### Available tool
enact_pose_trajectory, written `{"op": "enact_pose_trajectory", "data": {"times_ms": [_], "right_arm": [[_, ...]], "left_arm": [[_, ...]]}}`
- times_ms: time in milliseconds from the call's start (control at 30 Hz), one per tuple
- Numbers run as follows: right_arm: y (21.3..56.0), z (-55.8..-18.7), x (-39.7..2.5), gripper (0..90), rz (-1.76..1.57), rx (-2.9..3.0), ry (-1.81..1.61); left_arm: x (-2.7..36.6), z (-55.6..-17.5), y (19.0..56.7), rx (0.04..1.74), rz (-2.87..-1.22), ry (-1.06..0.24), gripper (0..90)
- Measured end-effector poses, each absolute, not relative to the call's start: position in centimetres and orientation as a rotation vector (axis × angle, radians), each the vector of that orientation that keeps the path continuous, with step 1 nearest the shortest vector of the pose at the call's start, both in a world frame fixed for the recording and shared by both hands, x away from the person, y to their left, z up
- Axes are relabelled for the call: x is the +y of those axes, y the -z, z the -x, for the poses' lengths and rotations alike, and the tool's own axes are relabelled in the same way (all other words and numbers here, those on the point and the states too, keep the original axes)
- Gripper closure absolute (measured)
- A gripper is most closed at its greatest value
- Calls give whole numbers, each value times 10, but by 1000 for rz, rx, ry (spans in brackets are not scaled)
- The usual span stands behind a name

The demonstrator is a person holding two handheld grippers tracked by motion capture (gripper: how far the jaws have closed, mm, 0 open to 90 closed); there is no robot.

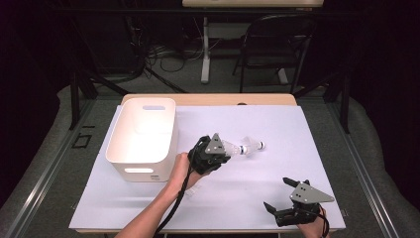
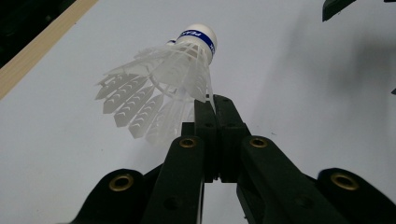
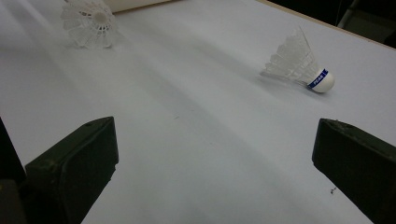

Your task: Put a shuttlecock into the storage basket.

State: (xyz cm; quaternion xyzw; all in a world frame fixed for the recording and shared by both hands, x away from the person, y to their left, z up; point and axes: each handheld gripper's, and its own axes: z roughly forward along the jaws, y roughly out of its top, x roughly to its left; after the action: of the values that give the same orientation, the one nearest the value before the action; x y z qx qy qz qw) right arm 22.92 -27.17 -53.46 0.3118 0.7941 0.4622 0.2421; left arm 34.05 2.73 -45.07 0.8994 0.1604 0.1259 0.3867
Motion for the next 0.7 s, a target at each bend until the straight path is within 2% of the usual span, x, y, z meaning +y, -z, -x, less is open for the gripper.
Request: {"op": "enact_pose_trajectory", "data": {"times_ms": [700], "right_arm": [[535, -227, -269, 0, -850, 2179, -1257]], "left_arm": [[48, -354, 433, 474, -2253, -393, 900]]}}
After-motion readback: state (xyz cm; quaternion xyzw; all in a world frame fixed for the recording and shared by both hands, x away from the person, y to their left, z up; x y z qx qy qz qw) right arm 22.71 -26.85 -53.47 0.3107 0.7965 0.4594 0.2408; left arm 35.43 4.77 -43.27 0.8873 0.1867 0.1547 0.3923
